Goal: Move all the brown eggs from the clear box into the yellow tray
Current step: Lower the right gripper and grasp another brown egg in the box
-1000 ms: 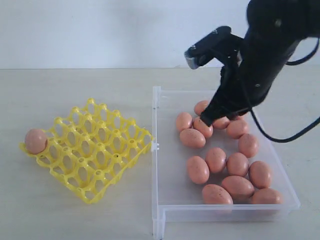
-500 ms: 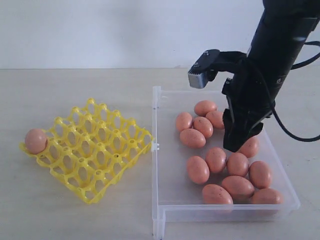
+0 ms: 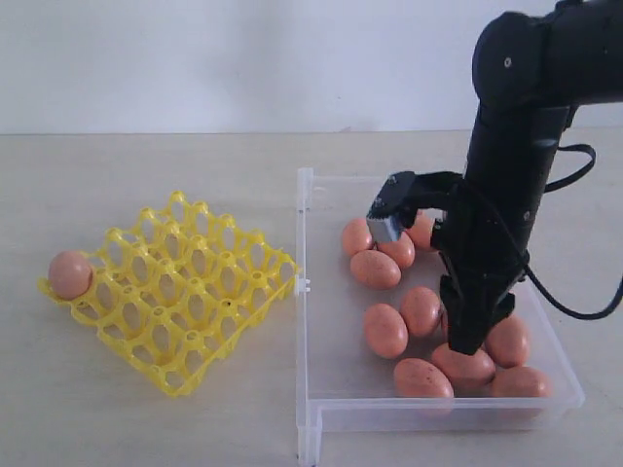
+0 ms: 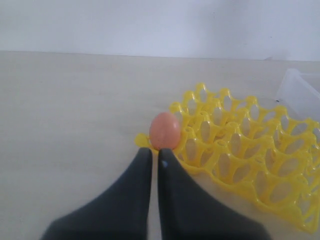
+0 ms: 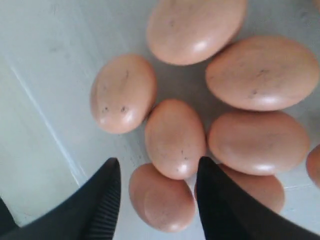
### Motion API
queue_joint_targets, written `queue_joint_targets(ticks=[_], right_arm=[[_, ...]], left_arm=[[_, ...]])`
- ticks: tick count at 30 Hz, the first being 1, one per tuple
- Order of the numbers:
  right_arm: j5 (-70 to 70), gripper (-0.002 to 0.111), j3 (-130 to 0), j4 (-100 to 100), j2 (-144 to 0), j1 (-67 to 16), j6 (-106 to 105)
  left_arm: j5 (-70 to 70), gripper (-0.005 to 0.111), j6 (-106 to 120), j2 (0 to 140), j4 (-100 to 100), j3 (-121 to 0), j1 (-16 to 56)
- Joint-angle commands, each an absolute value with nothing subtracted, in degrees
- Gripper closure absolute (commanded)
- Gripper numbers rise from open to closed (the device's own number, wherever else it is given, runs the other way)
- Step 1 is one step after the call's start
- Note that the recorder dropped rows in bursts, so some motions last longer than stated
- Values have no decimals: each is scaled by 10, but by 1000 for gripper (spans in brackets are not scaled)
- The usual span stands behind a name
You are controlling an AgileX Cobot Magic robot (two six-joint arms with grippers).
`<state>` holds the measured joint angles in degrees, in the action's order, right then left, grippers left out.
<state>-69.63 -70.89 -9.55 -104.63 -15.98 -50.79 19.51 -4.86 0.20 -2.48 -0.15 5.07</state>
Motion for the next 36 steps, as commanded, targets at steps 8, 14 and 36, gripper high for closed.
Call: queue_joint_targets(ticks=[8,14,36], right_arm=[[-664,67,-671,-78,-1046,-159,-544],[-594,67,-671,-91,-1046,-159,-558],[-463,68,-585,-100,-1046,-159,-601]], left_arm=[[194,103,-49,0,-23,0,53],[194,103,-49,0,-23,0,53],[194,103,-49,0,-23,0,53]])
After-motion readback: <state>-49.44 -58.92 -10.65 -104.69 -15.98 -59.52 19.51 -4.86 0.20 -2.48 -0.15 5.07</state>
